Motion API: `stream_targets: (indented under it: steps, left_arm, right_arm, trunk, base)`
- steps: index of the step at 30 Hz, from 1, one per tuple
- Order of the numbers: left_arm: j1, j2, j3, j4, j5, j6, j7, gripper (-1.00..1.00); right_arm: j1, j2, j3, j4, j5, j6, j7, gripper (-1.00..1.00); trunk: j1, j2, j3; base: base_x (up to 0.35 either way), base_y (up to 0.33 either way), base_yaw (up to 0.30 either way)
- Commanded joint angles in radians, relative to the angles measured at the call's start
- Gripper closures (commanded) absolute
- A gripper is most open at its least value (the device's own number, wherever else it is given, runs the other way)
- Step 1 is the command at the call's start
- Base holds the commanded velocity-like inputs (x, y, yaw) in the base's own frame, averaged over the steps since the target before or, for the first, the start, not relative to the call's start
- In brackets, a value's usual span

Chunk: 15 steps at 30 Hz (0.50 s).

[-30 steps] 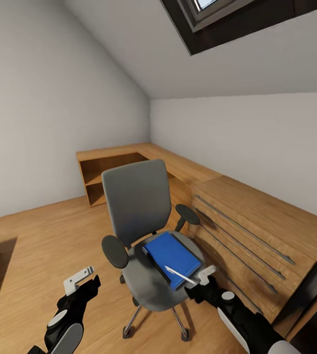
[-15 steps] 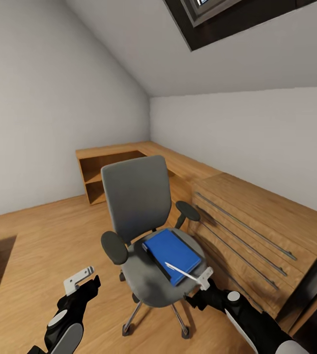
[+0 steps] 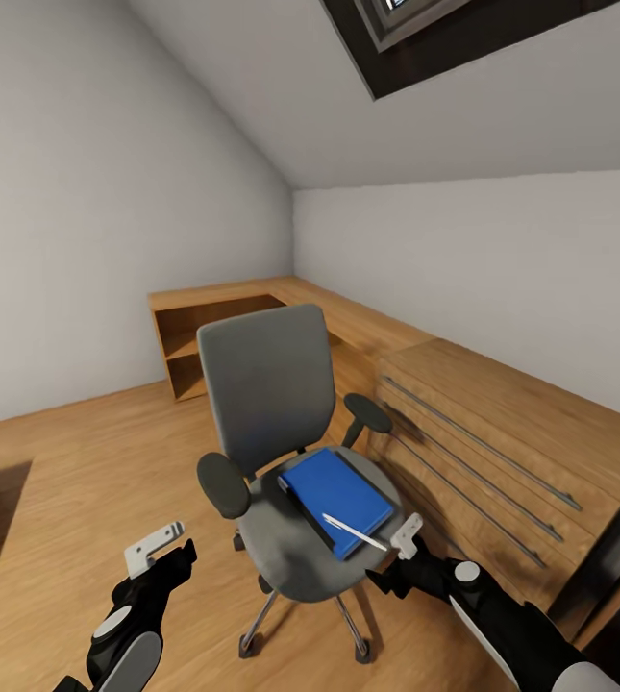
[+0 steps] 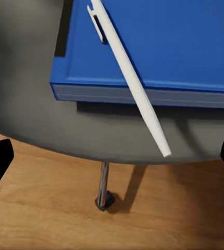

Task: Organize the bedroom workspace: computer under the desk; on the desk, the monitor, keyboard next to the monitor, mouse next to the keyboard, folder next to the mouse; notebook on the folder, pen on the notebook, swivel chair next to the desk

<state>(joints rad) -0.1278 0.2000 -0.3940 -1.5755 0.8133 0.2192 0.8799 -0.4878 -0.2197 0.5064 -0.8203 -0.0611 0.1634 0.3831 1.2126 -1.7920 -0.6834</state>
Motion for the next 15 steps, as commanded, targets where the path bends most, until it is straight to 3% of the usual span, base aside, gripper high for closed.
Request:
stream_targets:
  steps: [1, 15]
  left_arm:
    - [-0.001, 0.001, -0.002, -0.001, 0.003, 0.005, 0.007, -1.0]
    - [-0.001, 0.001, -0.005, -0.001, 0.004, 0.005, 0.005, -1.0]
  right_arm:
    - [-0.001, -0.001, 0.003, -0.002, -0.006, 0.007, 0.0, -1.0]
    - [0.0, 0.003, 0.006, -0.002, -0.005, 0.011, 0.0, -1.0]
  trunk:
    - [0.0, -0.001, -0.001]
    - [0.0, -0.001, -0.001]
  base:
    - [0.097, 0.0, 0.0]
    - [0.125, 0.0, 0.0]
